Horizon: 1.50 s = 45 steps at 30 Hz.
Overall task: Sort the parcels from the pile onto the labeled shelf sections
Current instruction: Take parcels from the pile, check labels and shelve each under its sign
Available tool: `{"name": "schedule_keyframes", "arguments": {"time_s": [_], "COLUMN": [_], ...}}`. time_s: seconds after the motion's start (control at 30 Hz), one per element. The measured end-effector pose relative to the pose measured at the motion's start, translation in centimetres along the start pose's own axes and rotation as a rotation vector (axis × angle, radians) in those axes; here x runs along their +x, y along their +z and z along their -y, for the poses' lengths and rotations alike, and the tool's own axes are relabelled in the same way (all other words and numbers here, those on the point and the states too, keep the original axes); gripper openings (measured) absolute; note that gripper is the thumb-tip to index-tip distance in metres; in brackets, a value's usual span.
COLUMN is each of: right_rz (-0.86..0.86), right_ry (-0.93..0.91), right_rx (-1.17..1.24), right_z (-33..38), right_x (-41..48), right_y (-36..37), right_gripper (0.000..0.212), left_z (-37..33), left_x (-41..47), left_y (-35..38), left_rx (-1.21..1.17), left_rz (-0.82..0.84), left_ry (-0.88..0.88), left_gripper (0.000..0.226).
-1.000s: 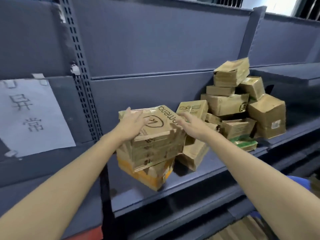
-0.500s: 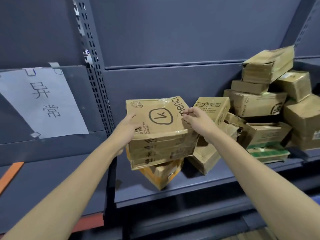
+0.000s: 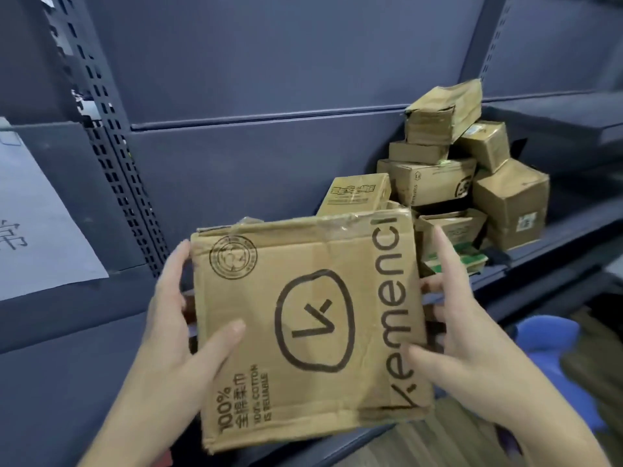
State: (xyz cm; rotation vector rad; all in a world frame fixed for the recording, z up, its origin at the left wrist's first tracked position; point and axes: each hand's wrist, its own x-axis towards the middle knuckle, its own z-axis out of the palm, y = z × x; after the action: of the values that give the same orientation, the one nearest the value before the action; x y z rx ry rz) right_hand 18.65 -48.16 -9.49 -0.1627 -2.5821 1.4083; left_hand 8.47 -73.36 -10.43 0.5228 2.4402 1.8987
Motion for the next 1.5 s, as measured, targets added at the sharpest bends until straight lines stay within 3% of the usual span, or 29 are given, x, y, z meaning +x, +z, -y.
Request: {"name": "schedule_keyframes", "arguments": {"time_s": [0.1,0.2,0.37,0.47,0.57,0.67,0.7,0.8,0.83,0.93,1.03,1.2,1.3,1.4,1.5], "right_rz": [-0.097,-0.215,-0.467,-0.633,-0.7,-0.639,-0.577,-0.366,-0.318,-0.35,-0.467,-0.504,-0.556,-0.599,-0.664], "right_ry": [0.032,0.069,0.138,0.179,0.209,0.228,0.208,0.176,0.172,0.18,0.153,0.145,0.182,0.189,0.19], "right_rx": [-0.058,-0.042,0.104,0.005,-0.087,-0.02,0.042,0.118,0.081,0.04,0.06,0.19,0.216,0.15,0.115], "right_z": [0.2,0.2,1.2,1.1,0.2,-0.3,-0.5,-0.8,-0.9,-1.0,-1.0,-1.1,-1.8,-3.0,-3.8], "right_x": [-2.0,-3.6,-6.1,-6.9,-7.2,-7.5,-7.6,-8.1,-8.0,-8.0,-8.2,-8.1,-8.3,-8.7,-8.9], "right_y": [-0.3,-0.5,-0.9,-0.6,0.2,0.4,0.4,0.3,0.3,0.2,-0.1,-0.4,-0.1,0.4,0.7], "right_gripper": [0.12,0.105,0.058,0.042,0.035,0.009,0.028,0.105,0.116,0.127,0.114,0.049,0.027,0.033,0.037], "left_z": [-0.7,-1.0,-1.6,-1.4,-1.4,-1.1,-1.1,-1.2,-1.4,-1.7,-1.1,-1.0,-1.2,-1.1,-1.4], "left_x": [0.9,1.6,1.8,2.1,1.6,1.9,1.9,2.0,1.9,2.1,2.1,1.7,1.3,1.0,0.0], "left_y": [1.1,1.9,4.9,6.6,6.4,5.4,5.2,4.3,4.1,3.9,4.2,4.8,5.7,6.8,7.3], "left_rx": [0.125,0.185,0.056,0.086,0.044,0.012,0.004,-0.028,-0.028,-0.022,0.007,-0.066,-0.067,-0.068,-0.048], "left_rz": [0.092,0.16,0.15,0.022,0.18,0.292,0.327,0.437,0.457,0.466,0.463,0.484,0.401,0.262,0.292], "left_ry": [0.06,0.094,-0.026,-0.028,-0.018,0.056,0.072,0.131,0.139,0.162,0.209,0.233,0.18,0.114,0.041], "left_gripper": [0.083,0.072,0.012,0.026,0.025,0.015,0.025,0.092,0.103,0.096,0.085,0.055,0.037,0.026,0.014]}}
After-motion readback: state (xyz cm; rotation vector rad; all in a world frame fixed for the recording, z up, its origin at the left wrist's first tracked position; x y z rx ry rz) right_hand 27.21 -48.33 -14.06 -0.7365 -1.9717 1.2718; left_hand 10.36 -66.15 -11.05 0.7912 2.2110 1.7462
